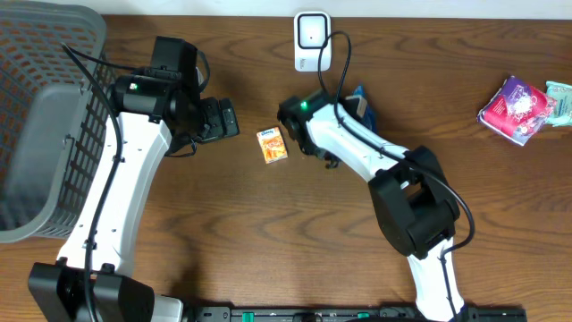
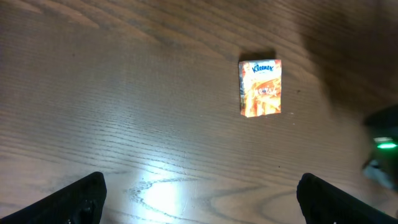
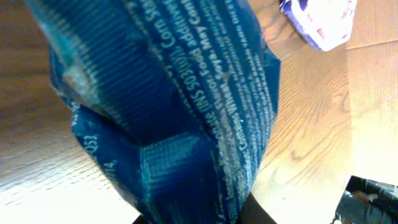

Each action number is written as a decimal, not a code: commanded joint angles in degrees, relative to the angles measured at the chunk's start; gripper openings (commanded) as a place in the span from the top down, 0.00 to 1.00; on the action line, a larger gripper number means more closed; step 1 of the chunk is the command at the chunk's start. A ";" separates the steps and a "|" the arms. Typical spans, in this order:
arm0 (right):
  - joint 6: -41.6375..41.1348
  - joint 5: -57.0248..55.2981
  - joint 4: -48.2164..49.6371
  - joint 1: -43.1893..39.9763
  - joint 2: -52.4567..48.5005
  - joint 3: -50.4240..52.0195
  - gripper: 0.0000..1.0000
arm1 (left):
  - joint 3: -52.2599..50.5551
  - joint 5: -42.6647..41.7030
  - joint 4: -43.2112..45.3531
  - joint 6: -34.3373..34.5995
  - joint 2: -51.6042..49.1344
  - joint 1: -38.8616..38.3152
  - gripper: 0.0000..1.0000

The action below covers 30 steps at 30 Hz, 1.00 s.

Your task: Scan the item barcode

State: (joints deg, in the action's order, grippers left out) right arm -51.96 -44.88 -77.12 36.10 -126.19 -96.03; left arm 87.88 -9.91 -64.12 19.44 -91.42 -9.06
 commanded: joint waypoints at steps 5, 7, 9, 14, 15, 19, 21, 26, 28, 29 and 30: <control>-2.19 -0.92 -0.20 1.79 -0.11 5.68 0.30 | 0.31 0.55 -0.17 -0.35 -0.24 0.26 0.02; -2.19 0.70 -2.64 1.73 -0.04 3.58 0.16 | 0.31 0.55 -0.17 -0.35 -0.24 0.26 0.02; -1.95 2.29 -4.76 1.42 -0.02 0.94 0.08 | 0.31 0.55 -0.17 -0.35 -0.24 0.26 0.02; 14.45 8.55 -4.24 -0.24 -0.02 -7.45 0.07 | 0.31 0.55 -0.17 -0.35 -0.24 0.26 0.02; 20.28 10.25 -2.99 -0.46 -0.02 -8.37 0.08 | 0.31 0.55 -0.20 -0.35 -0.24 0.26 0.02; 35.80 15.63 2.05 -0.70 -0.07 -9.16 0.16 | 0.31 0.55 -0.20 -0.35 -0.24 0.26 0.02; 35.76 15.17 3.89 -0.81 -0.26 -8.31 0.20 | 0.31 0.55 -0.20 -0.35 -0.24 0.26 0.02; 34.82 10.99 10.64 -1.64 -0.26 -2.78 0.21 | 0.31 0.55 -0.17 -0.35 -0.24 0.26 0.02; 32.50 7.78 12.41 -2.19 -0.26 -0.66 0.22 | 0.31 0.55 -0.20 -0.35 -0.24 0.26 0.02; 31.26 6.19 13.20 -2.47 -0.26 0.37 0.23 | 0.31 0.55 -0.17 -0.35 -0.24 0.26 0.02; 30.77 5.18 14.03 -2.78 -0.26 1.38 0.25 | 0.31 0.55 -0.17 -0.35 -0.24 0.26 0.02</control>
State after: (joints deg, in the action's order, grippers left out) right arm -19.64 -33.76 -64.34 34.89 -126.39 -97.30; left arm 87.88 -9.93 -64.12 19.46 -91.42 -9.06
